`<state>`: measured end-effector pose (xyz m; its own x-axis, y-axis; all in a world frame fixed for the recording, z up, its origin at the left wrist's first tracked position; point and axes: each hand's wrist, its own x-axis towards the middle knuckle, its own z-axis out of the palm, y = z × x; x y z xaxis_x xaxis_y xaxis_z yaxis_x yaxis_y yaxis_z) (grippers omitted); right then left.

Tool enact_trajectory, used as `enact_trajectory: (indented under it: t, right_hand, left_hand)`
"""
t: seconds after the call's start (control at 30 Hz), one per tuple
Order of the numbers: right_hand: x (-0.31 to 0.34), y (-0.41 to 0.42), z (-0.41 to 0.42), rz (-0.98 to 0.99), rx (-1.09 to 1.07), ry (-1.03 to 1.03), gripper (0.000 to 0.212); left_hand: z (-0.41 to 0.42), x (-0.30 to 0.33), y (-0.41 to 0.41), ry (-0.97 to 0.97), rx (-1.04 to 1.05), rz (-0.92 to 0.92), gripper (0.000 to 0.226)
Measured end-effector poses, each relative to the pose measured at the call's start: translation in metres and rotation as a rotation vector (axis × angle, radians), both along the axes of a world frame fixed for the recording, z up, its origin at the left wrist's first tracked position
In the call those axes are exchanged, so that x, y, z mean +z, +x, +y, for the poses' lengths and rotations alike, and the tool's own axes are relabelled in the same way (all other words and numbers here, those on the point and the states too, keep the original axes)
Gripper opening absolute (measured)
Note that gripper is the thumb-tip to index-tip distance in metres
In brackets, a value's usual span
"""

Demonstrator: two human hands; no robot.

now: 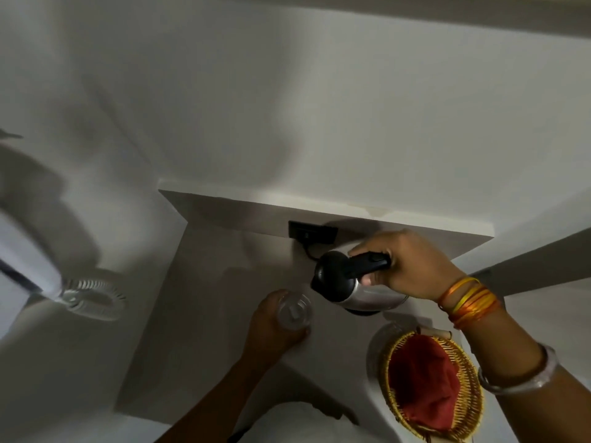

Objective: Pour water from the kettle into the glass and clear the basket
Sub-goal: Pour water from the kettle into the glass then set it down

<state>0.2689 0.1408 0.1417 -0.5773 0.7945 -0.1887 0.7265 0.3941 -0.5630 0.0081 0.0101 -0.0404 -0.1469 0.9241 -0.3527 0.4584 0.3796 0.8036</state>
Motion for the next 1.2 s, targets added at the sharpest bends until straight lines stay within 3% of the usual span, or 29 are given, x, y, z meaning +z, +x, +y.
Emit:
enact_trajectory:
  t: [0.4,0.57,0.77,1.1,1.2]
  right_hand:
    - [0.044,-0.060,-0.005,-0.284,0.200,0.152,0.031]
    - [0.060,-0.074,-0.006,-0.354,0.195,0.106,0.036]
    - [0.074,-0.085,-0.010,-0.441,0.177,0.072,0.036]
    - [0.106,-0.099,-0.012,-0.519,0.196,0.035,0.043]
    - [0.115,-0.103,-0.010,-0.547,0.204,0.019,0.038]
  left_hand:
    - [0.012,0.028,0.012,0.081,-0.016,0.072,0.086]
    - [0.011,0.033,0.012,0.104,-0.047,0.072,0.077]
    - [0.011,0.032,0.010,0.108,-0.072,0.131,0.093]
    - [0.009,0.020,0.007,0.127,-0.107,0.123,0.081]
    - [0.007,0.020,0.007,0.165,-0.135,0.149,0.088]
